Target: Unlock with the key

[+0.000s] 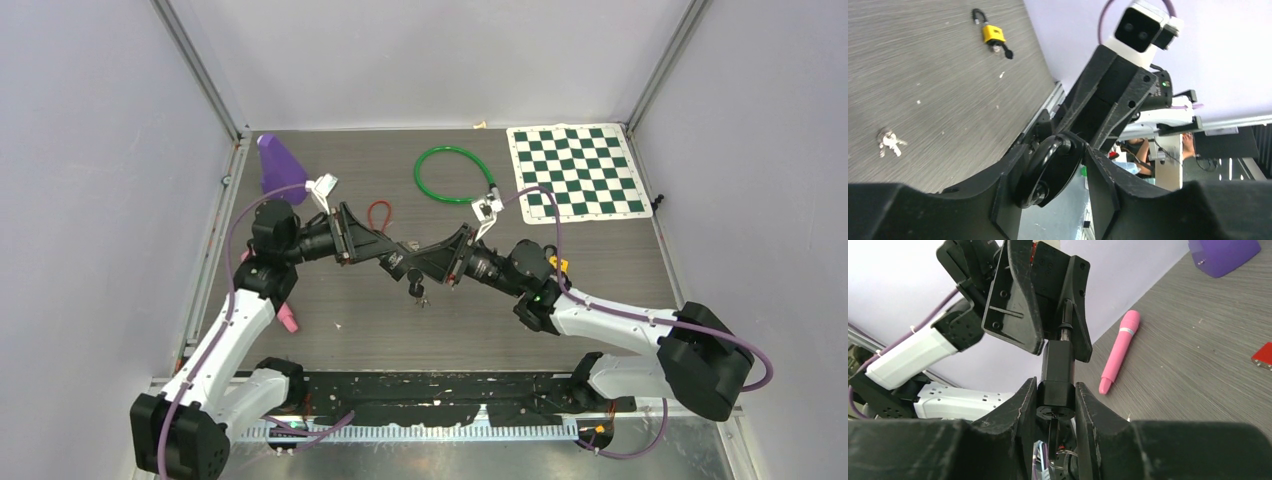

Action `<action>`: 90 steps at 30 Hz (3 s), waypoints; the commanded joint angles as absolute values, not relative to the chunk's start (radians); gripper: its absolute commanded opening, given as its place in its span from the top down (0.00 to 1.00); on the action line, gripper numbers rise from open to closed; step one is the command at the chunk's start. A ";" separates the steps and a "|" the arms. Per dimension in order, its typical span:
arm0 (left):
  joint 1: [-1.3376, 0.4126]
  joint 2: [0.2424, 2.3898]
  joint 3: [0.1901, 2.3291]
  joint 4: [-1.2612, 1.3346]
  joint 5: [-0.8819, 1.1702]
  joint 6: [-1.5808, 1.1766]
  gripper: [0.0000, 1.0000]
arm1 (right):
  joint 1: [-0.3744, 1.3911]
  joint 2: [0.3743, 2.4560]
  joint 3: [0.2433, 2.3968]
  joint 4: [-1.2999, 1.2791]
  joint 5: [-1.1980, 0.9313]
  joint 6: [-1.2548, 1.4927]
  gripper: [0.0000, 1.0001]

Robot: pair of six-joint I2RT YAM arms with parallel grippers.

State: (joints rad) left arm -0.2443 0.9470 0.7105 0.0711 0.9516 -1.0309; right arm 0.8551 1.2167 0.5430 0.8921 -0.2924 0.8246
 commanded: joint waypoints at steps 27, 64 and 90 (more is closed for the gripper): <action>-0.221 0.898 0.874 -0.539 0.365 -0.686 1.00 | 1.259 1.224 0.786 0.452 0.088 0.008 0.76; -0.224 0.802 0.752 -0.463 0.566 -0.761 1.00 | 1.159 1.672 0.807 0.897 -0.072 0.219 0.23; -0.221 0.725 0.115 0.246 0.208 -0.798 1.00 | 0.949 2.072 0.932 0.828 -0.554 0.978 0.58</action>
State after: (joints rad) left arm -0.2203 0.7547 0.1490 0.0879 0.3805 -0.9550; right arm 0.9783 2.1509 0.8730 1.0676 -0.6395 0.9646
